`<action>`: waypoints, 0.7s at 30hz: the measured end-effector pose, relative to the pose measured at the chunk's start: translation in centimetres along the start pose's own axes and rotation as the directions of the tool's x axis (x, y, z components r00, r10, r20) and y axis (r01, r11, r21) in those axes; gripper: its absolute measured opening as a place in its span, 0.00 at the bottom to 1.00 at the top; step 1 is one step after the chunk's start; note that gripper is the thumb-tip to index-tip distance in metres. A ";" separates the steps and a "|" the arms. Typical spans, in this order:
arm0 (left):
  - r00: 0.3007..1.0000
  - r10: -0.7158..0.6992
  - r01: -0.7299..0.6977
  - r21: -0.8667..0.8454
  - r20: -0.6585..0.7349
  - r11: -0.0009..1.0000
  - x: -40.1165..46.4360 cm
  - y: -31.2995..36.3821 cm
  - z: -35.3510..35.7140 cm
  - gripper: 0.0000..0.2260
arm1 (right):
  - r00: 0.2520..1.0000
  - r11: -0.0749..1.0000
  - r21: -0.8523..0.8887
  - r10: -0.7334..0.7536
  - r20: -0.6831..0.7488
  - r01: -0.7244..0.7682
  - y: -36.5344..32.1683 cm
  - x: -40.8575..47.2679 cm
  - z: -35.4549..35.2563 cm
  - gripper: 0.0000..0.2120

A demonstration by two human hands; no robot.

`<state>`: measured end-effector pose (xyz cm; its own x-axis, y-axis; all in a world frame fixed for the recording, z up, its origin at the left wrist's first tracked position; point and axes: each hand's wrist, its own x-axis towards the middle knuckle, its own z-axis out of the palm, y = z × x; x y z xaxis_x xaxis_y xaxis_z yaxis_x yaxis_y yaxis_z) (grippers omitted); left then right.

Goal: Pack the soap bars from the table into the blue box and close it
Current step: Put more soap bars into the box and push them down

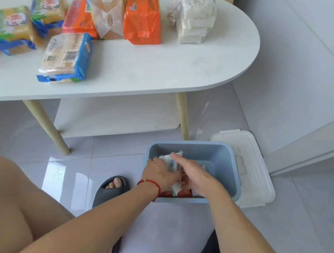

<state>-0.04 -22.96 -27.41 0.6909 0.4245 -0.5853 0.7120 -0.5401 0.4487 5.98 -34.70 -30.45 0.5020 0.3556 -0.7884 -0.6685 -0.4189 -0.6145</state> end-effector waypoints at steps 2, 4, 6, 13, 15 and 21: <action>0.998 0.065 -0.065 -0.013 0.006 0.998 -0.5 -0.2 -0.3 0.22 | 0.997 0.990 -0.117 -0.076 -0.015 0.074 0.6 0.3 0.4 0.17; 0.981 0.139 -0.140 0.001 -0.133 0.990 -0.8 -1.3 -0.9 0.15 | 0.985 0.981 -0.173 -0.112 -0.135 0.088 1.6 1.4 0.5 0.10; 0.948 0.176 -0.162 0.074 -0.265 0.984 -0.8 -2.8 -1.3 0.16 | 0.983 0.988 -0.144 -0.080 -0.163 0.057 2.2 2.4 0.6 0.06; 0.972 0.069 -0.071 -0.001 -0.226 0.997 0.6 -4.6 -0.7 0.19 | 0.951 0.560 -0.829 -0.248 -0.186 -0.016 2.5 5.4 4.2 0.15; 0.971 0.063 -0.071 -0.026 -0.229 0.997 0.9 -4.9 -0.8 0.19 | 0.954 0.544 -0.839 -0.250 -0.165 -0.003 2.4 5.3 3.5 0.14; 0.974 0.036 -0.058 -0.090 -0.224 0.994 1.2 -5.0 -0.9 0.17 | 0.842 0.608 -0.720 -0.153 -0.518 -0.333 3.5 4.3 -2.7 0.32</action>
<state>-2.62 -19.10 -29.73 0.7270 0.5564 -0.4025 0.6792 -0.4960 0.5410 7.28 -36.90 -36.10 0.8088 -0.0695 -0.5840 -0.1784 -0.9752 -0.1310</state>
